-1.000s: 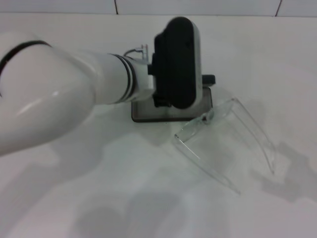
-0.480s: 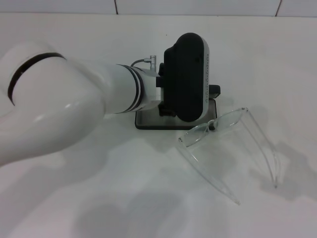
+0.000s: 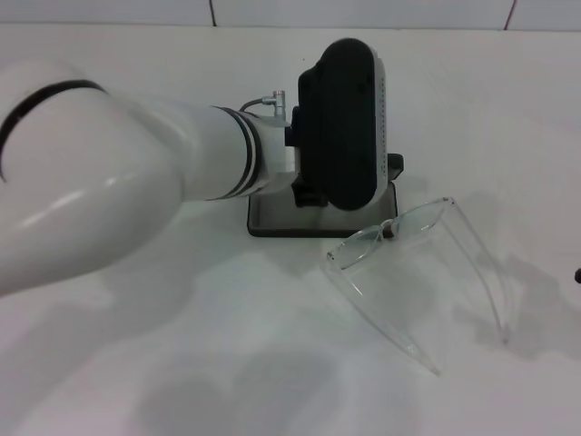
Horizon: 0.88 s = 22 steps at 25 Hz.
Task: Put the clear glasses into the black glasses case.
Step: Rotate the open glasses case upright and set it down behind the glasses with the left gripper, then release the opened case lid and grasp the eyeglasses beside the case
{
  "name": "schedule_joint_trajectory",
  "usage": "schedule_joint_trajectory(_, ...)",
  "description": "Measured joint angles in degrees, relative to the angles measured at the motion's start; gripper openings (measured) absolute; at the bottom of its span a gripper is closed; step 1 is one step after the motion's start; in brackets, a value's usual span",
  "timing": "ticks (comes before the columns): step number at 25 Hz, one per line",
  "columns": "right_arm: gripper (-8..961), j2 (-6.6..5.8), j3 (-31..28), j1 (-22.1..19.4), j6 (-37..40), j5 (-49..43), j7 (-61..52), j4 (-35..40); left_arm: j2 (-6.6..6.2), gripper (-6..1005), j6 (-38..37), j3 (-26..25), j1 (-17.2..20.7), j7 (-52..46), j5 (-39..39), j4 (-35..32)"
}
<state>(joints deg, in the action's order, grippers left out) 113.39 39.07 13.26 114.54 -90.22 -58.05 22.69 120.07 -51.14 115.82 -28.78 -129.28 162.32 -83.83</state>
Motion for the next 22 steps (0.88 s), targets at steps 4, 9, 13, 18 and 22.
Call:
schedule_joint_trajectory(4, 816, -0.93, 0.4, 3.4, -2.1, -2.6, -4.1, 3.5, 0.0, 433, -5.0, -0.9, 1.5, -0.2, -0.6, -5.0)
schedule_joint_trajectory(9, 814, -0.74, 0.6, 9.6, -6.3, -15.4, -15.5, 15.9, -0.09, 434, -10.6, -1.5, 6.1, -0.2, -6.0, -17.8)
schedule_joint_trajectory(13, 812, 0.75, 1.9, 14.2, -6.5, -25.6, -25.2, 28.2, 0.03, 431, -6.6, -5.7, 11.6, -1.3, -13.4, -26.4)
schedule_joint_trajectory(18, 800, 1.7, 9.1, 19.0, -6.2, -32.3, -34.4, 39.1, -0.2, 428, -4.0, -17.9, 16.0, -3.3, -33.9, -28.6)
schedule_joint_trajectory(22, 758, 1.68, 14.2, 24.4, -6.5, -35.8, -39.1, 43.1, -0.27, 425, -6.2, -26.7, 20.5, 0.9, -46.6, -25.7)
